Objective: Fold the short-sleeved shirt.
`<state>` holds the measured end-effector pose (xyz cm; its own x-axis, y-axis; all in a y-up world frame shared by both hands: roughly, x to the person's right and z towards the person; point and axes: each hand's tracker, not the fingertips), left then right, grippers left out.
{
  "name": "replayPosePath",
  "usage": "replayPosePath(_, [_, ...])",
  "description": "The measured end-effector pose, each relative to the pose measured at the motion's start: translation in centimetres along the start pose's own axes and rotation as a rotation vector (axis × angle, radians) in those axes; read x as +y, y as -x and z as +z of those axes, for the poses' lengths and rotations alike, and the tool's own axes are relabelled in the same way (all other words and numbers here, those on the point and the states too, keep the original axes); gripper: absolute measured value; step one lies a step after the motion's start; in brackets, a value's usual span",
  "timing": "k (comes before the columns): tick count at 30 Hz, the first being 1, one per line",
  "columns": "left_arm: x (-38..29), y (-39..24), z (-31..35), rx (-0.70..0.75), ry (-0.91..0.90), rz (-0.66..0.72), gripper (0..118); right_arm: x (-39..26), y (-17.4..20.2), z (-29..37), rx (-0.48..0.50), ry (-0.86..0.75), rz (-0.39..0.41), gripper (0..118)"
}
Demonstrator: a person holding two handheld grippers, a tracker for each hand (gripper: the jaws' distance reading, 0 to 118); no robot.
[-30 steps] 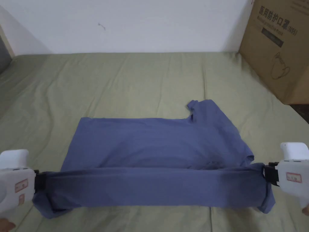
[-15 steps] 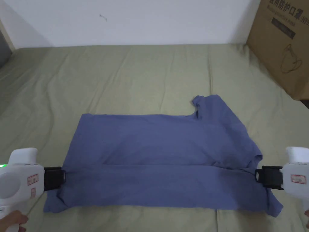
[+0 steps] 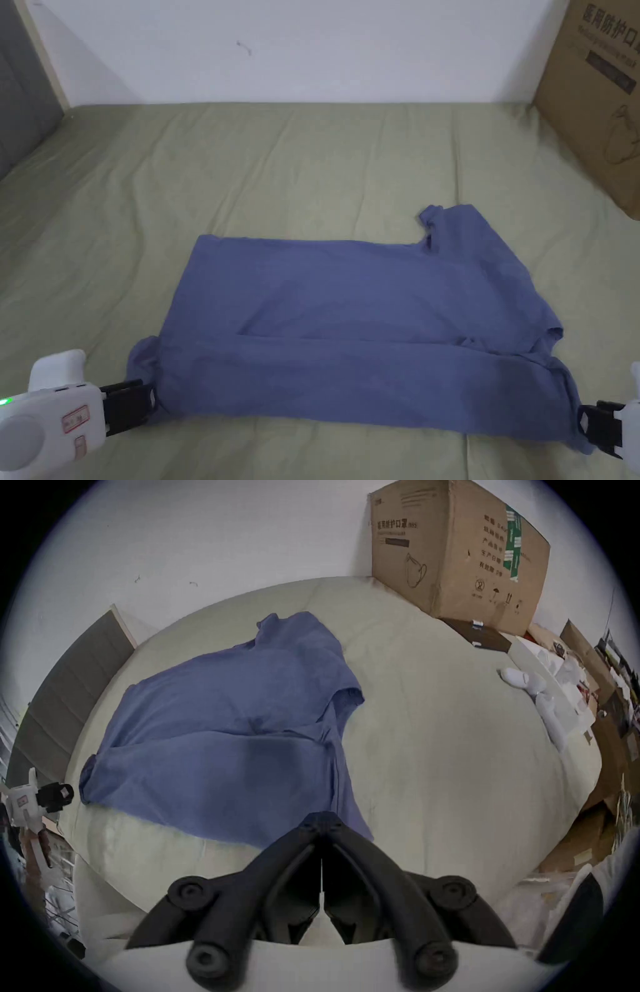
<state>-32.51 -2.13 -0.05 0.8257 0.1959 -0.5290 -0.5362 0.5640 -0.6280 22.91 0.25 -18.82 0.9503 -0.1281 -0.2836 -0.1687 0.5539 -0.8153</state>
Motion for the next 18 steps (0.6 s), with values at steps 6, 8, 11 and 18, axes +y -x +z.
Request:
replayPosePath(6, [-0.1,-0.3,-3.0,-0.025,0.061,0.068,65,-1.0,0.2,0.0,-0.019,0.032,0.009,0])
replayPosePath(8, [-0.2,-0.7,-2.9,-0.033,0.051,0.076,3,-1.1,0.2,0.0,-0.02,0.043,0.011,0])
replayPosePath(11, [-0.1,-1.5,-2.4,-0.006,0.051,-0.003,3,-1.0,0.5,0.3,-0.019,0.028,0.016,0])
replayPosePath(18, [0.6,-1.5,-1.1,-0.015,0.04,-0.016,3,0.3,-0.5,-0.9,-0.01,0.005,-0.061,91])
